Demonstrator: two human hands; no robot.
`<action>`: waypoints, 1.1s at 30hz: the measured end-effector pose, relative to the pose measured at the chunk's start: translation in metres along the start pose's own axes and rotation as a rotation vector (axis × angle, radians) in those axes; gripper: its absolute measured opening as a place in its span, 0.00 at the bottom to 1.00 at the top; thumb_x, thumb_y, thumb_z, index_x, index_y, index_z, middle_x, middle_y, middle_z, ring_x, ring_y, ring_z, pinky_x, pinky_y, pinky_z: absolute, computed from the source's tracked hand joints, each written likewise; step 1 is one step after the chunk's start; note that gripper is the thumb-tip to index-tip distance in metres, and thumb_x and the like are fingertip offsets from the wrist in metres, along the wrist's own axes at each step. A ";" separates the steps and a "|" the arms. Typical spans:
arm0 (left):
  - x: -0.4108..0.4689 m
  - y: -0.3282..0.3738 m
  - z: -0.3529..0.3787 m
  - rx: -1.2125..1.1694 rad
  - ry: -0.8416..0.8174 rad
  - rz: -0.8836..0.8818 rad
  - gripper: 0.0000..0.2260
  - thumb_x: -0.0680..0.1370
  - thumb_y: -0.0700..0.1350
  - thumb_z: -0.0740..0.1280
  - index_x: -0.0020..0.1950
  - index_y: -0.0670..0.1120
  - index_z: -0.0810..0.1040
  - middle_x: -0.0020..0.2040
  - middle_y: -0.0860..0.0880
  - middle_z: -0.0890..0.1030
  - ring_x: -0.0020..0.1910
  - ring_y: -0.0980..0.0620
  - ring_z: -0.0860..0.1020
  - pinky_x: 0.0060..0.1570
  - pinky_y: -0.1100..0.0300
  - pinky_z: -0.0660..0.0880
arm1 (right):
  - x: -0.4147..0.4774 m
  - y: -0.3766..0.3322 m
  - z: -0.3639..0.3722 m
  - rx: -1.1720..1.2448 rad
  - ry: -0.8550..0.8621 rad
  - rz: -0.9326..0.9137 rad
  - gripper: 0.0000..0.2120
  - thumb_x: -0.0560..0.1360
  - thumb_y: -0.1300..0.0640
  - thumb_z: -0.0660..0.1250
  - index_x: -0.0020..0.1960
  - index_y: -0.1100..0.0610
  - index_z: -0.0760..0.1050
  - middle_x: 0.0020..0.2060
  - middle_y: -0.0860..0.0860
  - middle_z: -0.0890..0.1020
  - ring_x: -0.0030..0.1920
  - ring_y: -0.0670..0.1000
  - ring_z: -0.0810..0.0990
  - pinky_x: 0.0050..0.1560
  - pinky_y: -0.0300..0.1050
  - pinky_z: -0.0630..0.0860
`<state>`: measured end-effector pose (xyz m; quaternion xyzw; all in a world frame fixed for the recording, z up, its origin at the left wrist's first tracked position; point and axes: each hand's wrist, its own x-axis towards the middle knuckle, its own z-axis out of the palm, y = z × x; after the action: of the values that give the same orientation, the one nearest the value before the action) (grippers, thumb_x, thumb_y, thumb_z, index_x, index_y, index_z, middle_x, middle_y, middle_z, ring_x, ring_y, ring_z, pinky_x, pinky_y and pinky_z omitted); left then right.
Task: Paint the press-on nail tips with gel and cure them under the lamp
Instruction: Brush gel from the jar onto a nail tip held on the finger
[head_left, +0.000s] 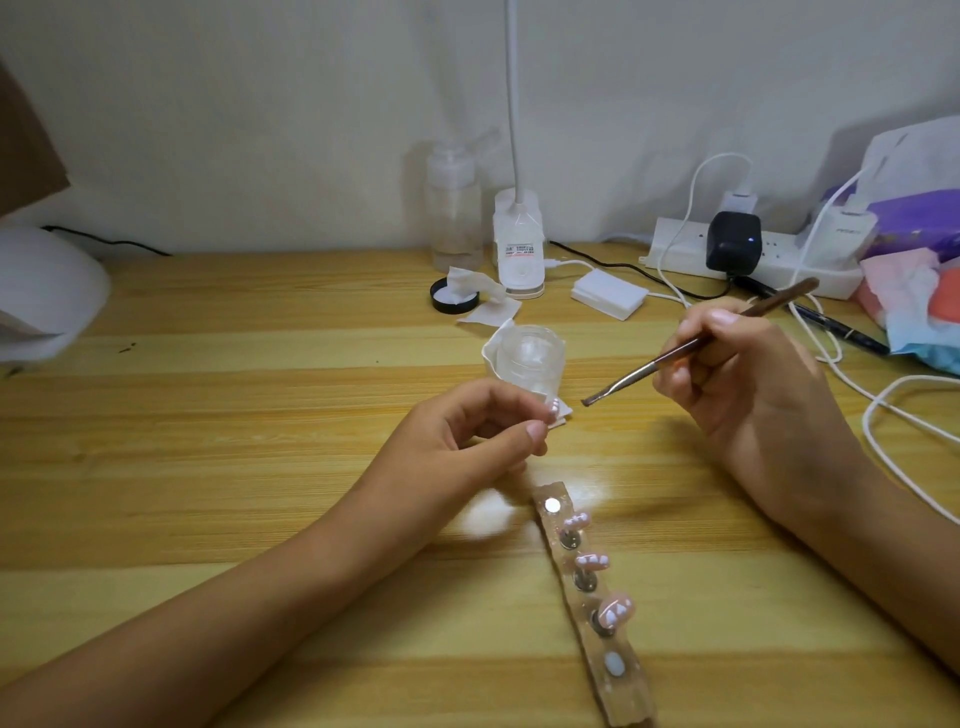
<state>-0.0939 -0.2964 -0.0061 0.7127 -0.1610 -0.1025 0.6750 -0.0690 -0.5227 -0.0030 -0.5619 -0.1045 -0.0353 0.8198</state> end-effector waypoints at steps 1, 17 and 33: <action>0.000 0.000 0.000 0.007 0.000 -0.002 0.03 0.74 0.43 0.72 0.45 0.51 0.82 0.38 0.54 0.82 0.38 0.60 0.77 0.43 0.68 0.75 | 0.000 0.000 0.000 0.007 0.002 -0.002 0.10 0.75 0.58 0.61 0.38 0.53 0.79 0.33 0.49 0.77 0.34 0.46 0.77 0.37 0.36 0.76; 0.002 -0.003 0.000 0.029 -0.022 -0.007 0.05 0.72 0.45 0.69 0.40 0.54 0.82 0.39 0.53 0.83 0.37 0.59 0.79 0.39 0.67 0.75 | -0.005 0.004 0.003 -0.173 -0.103 -0.031 0.12 0.74 0.60 0.61 0.39 0.50 0.80 0.35 0.49 0.79 0.37 0.47 0.80 0.40 0.37 0.77; 0.001 -0.004 0.000 0.059 -0.016 0.009 0.04 0.72 0.44 0.69 0.40 0.53 0.82 0.34 0.58 0.79 0.34 0.61 0.74 0.36 0.68 0.72 | -0.007 0.001 0.005 -0.168 -0.057 -0.027 0.04 0.73 0.60 0.61 0.42 0.58 0.74 0.33 0.50 0.77 0.33 0.47 0.78 0.37 0.37 0.77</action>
<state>-0.0926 -0.2965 -0.0095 0.7307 -0.1727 -0.1003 0.6529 -0.0765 -0.5177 -0.0037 -0.6279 -0.1320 -0.0389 0.7660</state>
